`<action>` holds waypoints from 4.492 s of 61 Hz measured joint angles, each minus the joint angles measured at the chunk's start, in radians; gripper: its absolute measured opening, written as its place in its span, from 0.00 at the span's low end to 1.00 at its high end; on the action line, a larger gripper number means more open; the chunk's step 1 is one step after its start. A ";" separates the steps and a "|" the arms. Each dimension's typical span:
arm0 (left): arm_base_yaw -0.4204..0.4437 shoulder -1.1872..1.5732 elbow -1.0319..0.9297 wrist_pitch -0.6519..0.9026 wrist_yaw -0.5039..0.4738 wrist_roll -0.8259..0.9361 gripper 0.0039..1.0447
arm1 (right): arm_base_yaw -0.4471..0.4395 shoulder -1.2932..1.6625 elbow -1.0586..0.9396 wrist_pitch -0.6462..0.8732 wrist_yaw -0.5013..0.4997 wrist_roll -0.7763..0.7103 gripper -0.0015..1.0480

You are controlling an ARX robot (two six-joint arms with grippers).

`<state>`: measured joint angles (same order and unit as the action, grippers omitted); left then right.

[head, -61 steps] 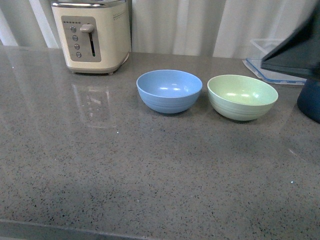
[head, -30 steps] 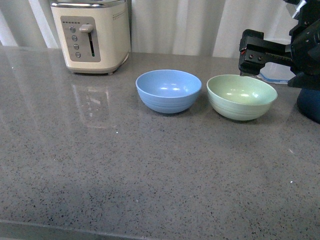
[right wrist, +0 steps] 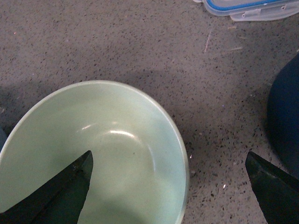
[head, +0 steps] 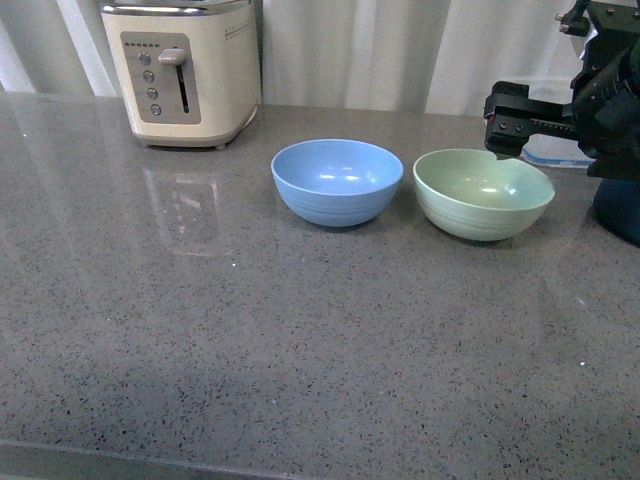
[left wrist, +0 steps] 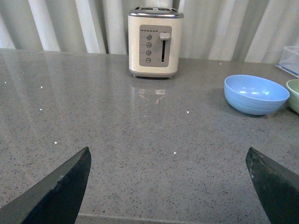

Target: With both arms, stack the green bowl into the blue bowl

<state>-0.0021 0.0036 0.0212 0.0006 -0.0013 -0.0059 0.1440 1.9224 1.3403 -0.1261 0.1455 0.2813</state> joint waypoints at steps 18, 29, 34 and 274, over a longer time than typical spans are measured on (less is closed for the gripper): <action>0.000 0.000 0.000 0.000 0.000 0.000 0.94 | -0.003 0.057 0.026 -0.013 0.020 -0.007 0.90; 0.000 0.000 0.000 0.000 0.000 0.000 0.94 | -0.005 0.083 0.037 -0.016 0.026 -0.013 0.65; 0.000 0.000 0.000 0.000 0.000 0.000 0.94 | -0.006 0.090 0.039 -0.018 0.025 -0.016 0.53; 0.000 0.000 0.000 0.000 0.001 0.001 0.94 | -0.142 -1.319 -1.291 0.673 -0.143 -0.279 0.01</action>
<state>-0.0021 0.0032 0.0212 0.0006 -0.0006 -0.0051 0.0025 0.6037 0.0494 0.5465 0.0021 0.0025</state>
